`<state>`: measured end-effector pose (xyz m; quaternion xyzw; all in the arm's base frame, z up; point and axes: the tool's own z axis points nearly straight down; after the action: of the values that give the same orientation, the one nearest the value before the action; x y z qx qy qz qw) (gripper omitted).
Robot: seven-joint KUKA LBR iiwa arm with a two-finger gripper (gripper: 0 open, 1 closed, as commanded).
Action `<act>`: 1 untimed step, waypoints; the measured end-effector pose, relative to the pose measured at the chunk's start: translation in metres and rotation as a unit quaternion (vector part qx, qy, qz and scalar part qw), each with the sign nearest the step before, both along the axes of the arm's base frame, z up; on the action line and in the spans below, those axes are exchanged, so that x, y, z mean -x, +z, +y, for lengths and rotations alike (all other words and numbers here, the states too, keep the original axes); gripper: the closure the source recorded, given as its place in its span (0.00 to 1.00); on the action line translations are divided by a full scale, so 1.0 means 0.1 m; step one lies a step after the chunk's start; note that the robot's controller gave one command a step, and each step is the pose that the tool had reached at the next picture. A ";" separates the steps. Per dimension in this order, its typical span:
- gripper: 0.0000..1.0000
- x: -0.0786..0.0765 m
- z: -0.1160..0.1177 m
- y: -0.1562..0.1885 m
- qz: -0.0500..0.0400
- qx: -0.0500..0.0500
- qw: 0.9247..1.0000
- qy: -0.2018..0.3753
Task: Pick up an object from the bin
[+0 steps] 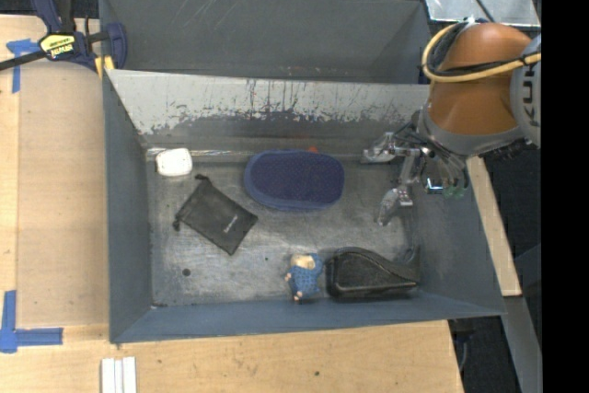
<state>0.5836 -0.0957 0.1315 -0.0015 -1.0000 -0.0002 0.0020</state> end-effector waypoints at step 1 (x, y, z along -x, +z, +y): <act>0.00 -0.37 0.49 -0.58 -0.004 0.001 0.991 0.133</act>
Offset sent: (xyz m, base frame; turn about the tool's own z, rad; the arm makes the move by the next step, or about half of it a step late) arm 0.0348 0.0502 -0.0615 -0.2659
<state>0.6208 -0.0468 0.0738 0.1311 -0.9914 0.0015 -0.0021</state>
